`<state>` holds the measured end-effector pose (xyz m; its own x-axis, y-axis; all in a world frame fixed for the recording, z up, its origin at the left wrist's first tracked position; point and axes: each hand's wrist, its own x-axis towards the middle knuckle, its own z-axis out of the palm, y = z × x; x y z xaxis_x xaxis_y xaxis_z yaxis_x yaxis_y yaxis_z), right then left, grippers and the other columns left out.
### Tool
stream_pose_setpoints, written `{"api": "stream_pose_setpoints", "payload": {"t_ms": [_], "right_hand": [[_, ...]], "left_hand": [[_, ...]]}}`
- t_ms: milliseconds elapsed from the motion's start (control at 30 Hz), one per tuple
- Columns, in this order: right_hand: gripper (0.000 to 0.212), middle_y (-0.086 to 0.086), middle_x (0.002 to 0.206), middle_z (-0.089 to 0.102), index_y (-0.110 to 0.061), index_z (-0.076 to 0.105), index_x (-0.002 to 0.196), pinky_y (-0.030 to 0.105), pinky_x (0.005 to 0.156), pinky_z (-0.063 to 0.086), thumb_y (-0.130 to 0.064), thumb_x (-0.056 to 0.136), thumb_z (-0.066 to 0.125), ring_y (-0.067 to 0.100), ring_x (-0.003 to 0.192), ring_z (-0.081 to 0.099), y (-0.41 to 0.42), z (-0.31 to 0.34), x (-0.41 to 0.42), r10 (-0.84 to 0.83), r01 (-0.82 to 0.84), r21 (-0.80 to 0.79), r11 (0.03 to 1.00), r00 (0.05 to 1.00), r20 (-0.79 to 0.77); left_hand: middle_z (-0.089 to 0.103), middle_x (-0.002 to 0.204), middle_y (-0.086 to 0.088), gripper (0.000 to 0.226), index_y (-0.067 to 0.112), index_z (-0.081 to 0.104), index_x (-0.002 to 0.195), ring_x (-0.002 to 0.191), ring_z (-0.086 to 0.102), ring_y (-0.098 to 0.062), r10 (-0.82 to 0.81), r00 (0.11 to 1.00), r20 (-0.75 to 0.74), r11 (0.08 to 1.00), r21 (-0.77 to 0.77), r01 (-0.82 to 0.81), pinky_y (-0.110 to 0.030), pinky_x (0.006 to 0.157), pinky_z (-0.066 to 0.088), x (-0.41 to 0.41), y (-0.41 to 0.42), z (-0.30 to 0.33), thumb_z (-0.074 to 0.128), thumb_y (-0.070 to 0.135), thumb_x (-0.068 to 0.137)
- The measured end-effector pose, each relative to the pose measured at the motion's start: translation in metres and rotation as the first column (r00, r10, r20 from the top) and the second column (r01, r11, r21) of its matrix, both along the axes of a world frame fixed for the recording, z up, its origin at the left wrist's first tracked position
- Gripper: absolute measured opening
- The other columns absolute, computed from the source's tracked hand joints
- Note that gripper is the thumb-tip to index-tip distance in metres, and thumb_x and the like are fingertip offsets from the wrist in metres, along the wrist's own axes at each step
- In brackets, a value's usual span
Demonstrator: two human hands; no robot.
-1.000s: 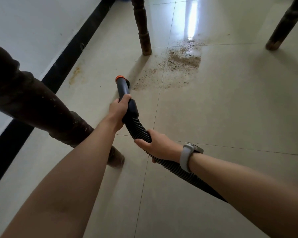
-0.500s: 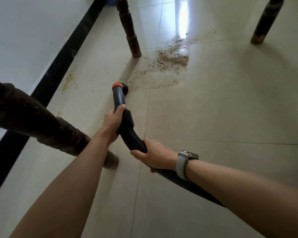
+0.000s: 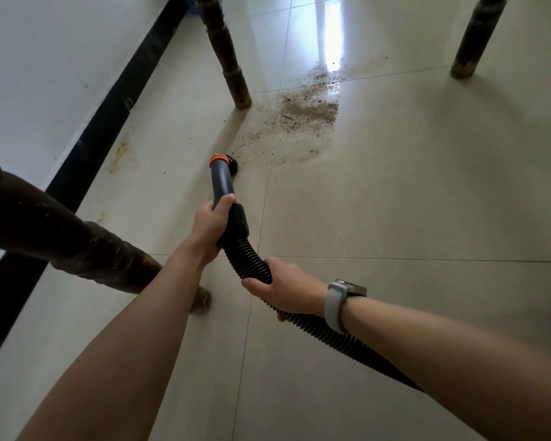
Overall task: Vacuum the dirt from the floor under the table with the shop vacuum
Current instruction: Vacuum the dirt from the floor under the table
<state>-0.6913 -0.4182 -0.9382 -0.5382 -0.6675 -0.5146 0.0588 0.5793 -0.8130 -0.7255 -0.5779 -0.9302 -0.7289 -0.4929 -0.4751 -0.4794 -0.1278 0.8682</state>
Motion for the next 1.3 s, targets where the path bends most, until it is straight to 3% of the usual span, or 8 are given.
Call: {"api": "stream_pose_setpoints", "payload": {"t_ms": [500,833,1300], "right_hand": [[0.029,0.001,0.076,0.052,-0.013,0.044,0.105,0.025,0.047,0.048,-0.04,0.095,0.048,0.015,0.05,0.055,0.022,0.002,-0.003,-0.012,0.012,0.001,1.0,1.0,0.011],[0.032,0.001,0.074,0.053,-0.011,0.045,0.104,0.028,0.047,0.048,-0.041,0.094,0.049,0.018,0.049,0.055,0.037,-0.002,-0.002,-0.049,0.049,-0.001,0.999,0.998,0.03],[0.036,0.001,0.075,0.052,-0.009,0.044,0.11,0.027,0.046,0.047,-0.041,0.095,0.047,0.017,0.049,0.055,0.052,0.001,0.0,-0.06,0.06,0.006,0.998,0.997,0.037]], "left_hand": [[0.054,0.09,-0.014,0.032,0.003,0.048,0.115,0.084,0.057,-0.033,-0.049,0.999,0.0,0.998,-0.026,0.049,-0.041,0.069,0.053,-0.008,0.019,-0.004,0.053,0.027,0.093],[0.053,0.088,-0.015,0.03,0.004,0.048,0.111,0.079,0.057,-0.032,-0.089,0.996,0.007,0.995,-0.035,0.089,-0.038,0.061,0.051,-0.013,0.037,-0.005,0.054,0.027,0.092],[0.053,0.086,-0.015,0.028,0.003,0.049,0.109,0.078,0.057,-0.033,-0.141,0.99,0.009,0.989,-0.038,0.142,-0.04,0.061,0.052,-0.015,0.057,0.0,0.054,0.025,0.093]]}}
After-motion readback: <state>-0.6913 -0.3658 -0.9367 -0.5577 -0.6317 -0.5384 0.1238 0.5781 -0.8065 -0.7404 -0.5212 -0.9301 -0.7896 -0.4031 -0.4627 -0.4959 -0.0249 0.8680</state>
